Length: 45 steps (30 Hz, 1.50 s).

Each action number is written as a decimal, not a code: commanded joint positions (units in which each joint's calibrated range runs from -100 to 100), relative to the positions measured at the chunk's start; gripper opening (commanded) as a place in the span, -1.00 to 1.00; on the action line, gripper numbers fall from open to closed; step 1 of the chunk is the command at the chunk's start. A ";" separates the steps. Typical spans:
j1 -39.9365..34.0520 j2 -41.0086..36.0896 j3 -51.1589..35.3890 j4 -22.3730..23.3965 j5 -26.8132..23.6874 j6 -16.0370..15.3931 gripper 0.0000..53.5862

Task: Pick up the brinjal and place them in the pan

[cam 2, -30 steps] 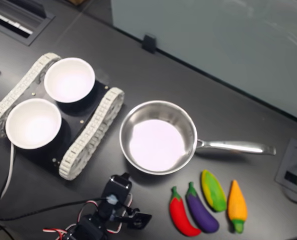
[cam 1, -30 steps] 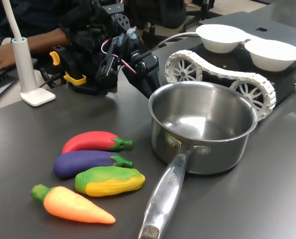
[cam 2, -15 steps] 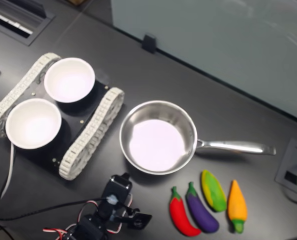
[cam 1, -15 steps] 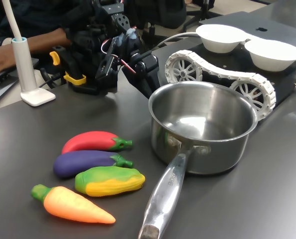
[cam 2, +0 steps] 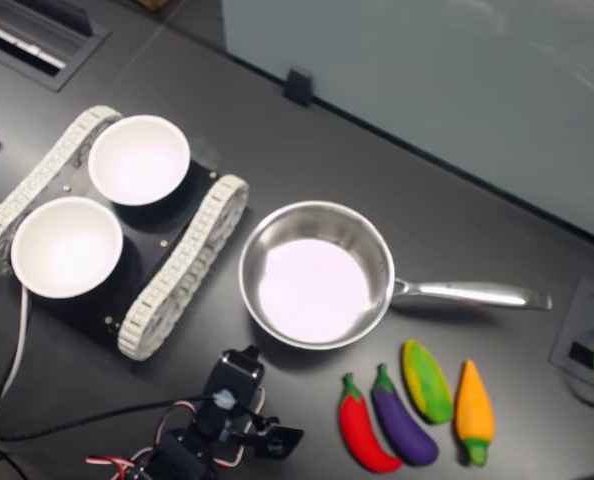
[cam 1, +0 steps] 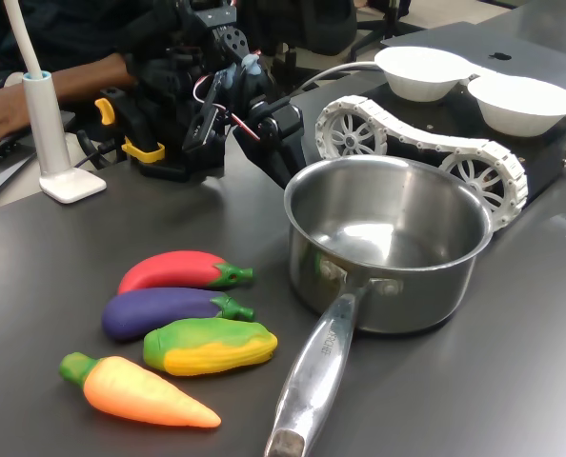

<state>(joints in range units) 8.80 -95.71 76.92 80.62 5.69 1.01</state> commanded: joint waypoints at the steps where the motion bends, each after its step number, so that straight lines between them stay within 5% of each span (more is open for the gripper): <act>1: -2.61 0.18 -2.28 0.02 0.73 -0.25 -1.00; 8: -5.48 0.18 -2.46 0.36 1.47 0.84 -1.00; 16: -6.16 0.26 -11.36 7.35 0.10 0.42 -0.99; 45: 6.22 12.66 -35.71 14.52 0.98 0.33 -0.99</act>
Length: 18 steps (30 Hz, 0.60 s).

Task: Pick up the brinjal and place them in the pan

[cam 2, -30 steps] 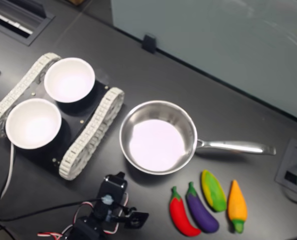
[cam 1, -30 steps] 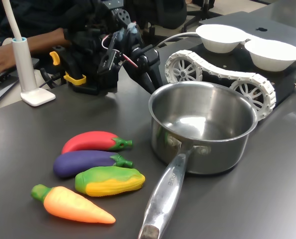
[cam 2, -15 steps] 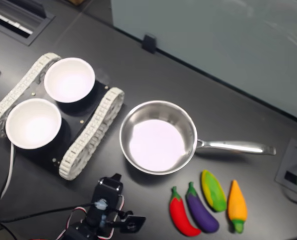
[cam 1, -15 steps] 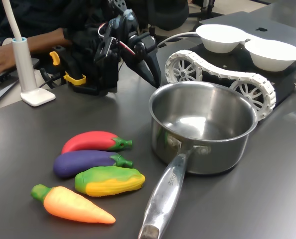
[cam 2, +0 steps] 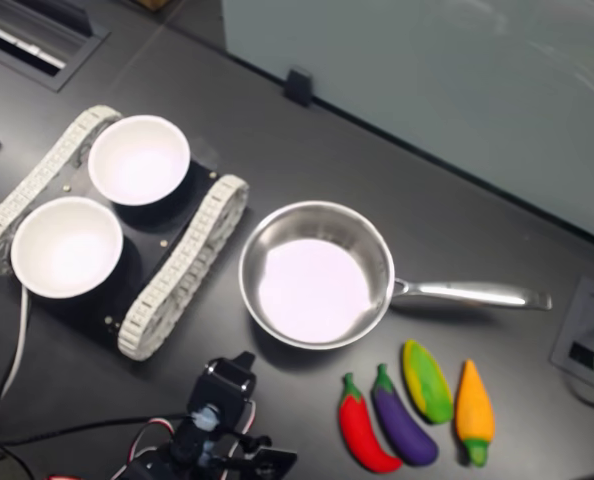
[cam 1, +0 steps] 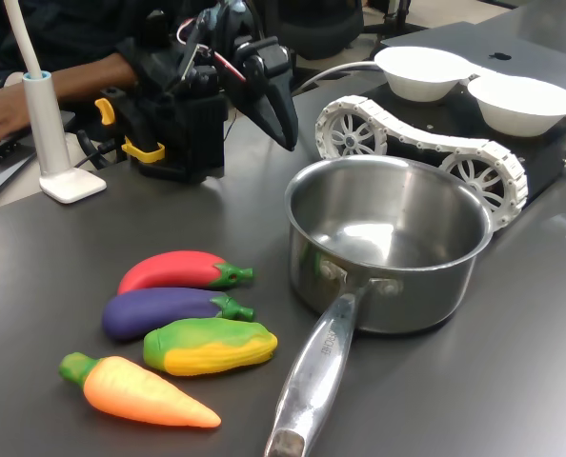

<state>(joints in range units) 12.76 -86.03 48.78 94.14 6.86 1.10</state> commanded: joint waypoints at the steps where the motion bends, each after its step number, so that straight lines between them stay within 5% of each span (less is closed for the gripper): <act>1: 2.95 3.99 -9.11 1.26 -0.39 0.24 -0.99; 18: 9.83 16.56 -27.11 5.44 -1.86 0.24 -0.99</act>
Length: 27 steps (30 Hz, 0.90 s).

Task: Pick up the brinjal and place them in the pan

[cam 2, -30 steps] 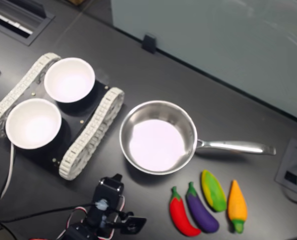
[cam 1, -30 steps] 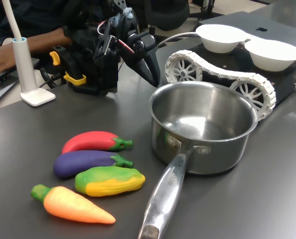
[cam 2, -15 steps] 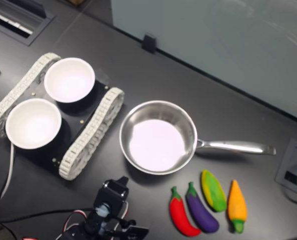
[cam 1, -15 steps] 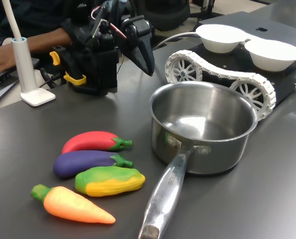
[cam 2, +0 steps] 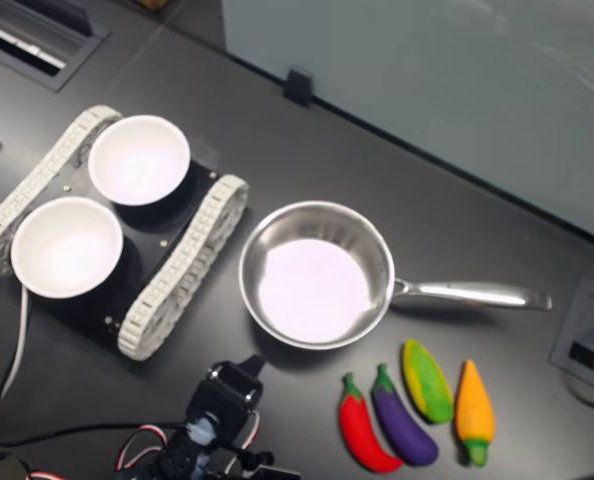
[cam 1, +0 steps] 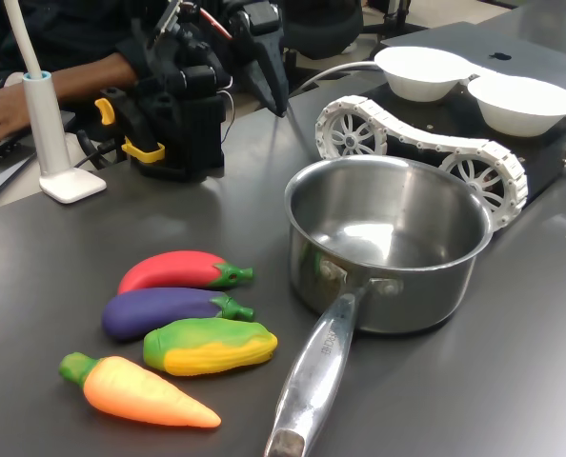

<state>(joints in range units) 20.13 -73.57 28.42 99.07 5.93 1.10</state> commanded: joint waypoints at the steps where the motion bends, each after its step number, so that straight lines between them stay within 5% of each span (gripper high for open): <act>1: 3.38 5.03 -7.93 0.51 -1.22 0.33 -0.99; 19: 14.73 16.76 -22.74 0.85 -4.40 -0.18 -0.99; 27: 24.94 25.19 -25.10 0.85 -3.86 -7.40 -0.94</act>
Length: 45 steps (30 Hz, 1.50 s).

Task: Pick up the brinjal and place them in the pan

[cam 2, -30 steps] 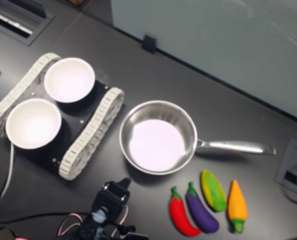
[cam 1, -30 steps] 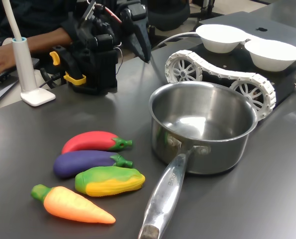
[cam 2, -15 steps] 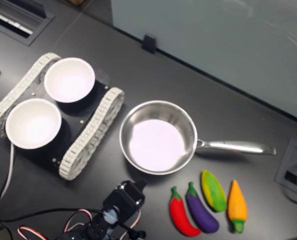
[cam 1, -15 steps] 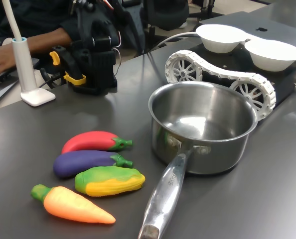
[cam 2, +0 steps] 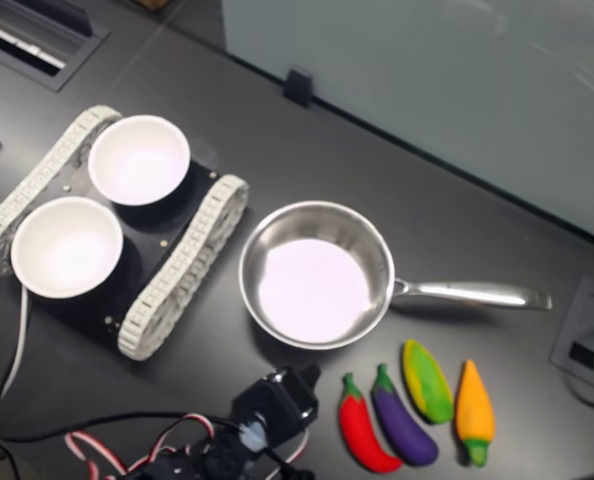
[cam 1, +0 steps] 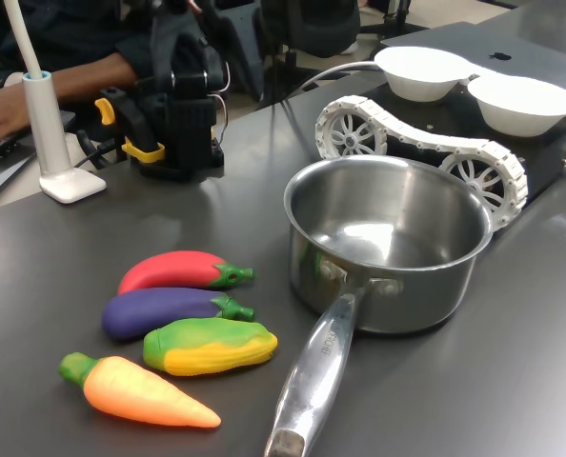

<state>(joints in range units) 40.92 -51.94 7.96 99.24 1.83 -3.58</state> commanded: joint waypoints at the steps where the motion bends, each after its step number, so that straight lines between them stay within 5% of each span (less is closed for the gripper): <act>1: 5.06 4.40 -4.83 0.68 0.24 -3.14 -0.93; 13: 11.71 12.92 -8.65 0.42 0.98 -4.32 -0.89; 30: 20.43 22.45 -10.64 -1.45 1.61 -4.32 -0.44; 45: 26.28 27.68 -11.37 -4.44 7.91 -2.30 -0.26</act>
<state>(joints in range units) 65.79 -24.49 1.99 97.62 8.23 -6.70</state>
